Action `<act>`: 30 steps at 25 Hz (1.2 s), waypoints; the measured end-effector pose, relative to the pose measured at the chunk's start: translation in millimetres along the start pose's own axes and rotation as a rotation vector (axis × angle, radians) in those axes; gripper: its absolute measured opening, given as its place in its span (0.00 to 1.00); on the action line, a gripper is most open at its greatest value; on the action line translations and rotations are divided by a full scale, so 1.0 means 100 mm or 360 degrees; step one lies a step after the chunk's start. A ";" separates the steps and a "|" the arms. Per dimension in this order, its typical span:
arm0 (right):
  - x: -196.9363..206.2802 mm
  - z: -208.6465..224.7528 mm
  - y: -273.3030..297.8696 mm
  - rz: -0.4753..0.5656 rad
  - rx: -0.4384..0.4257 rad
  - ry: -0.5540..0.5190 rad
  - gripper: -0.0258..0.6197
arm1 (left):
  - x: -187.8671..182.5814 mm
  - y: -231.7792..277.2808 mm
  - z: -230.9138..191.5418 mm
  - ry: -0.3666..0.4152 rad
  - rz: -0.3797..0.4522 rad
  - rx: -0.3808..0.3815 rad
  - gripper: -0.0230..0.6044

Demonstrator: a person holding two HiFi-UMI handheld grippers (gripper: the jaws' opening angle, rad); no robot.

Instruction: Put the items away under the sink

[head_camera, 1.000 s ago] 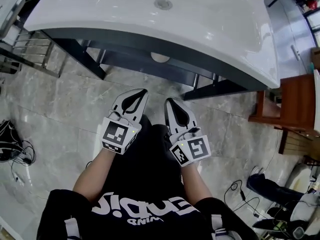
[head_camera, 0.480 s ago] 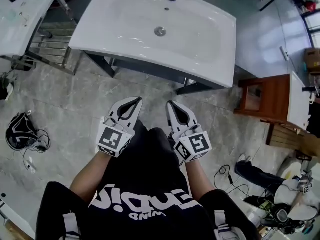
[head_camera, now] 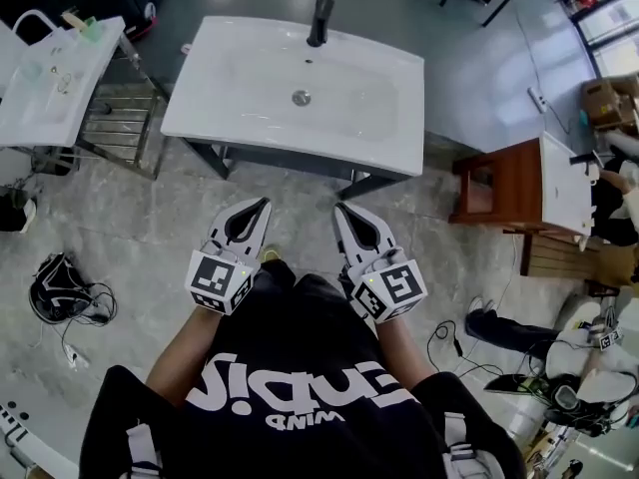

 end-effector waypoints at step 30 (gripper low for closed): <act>-0.59 0.32 -0.12 0.0248 -0.0188 -0.0032 0.07 | -0.82 0.53 0.46 0.0187 0.0126 0.0283 0.07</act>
Point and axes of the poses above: the fingertips, and each gripper's own axes: y forward along the fingers, z to its right, x out of its underside, the point moved 10 cm from there along -y, backward along the fingers, and after that the axes turned 15 degrees about z, right-handed, at the moved point
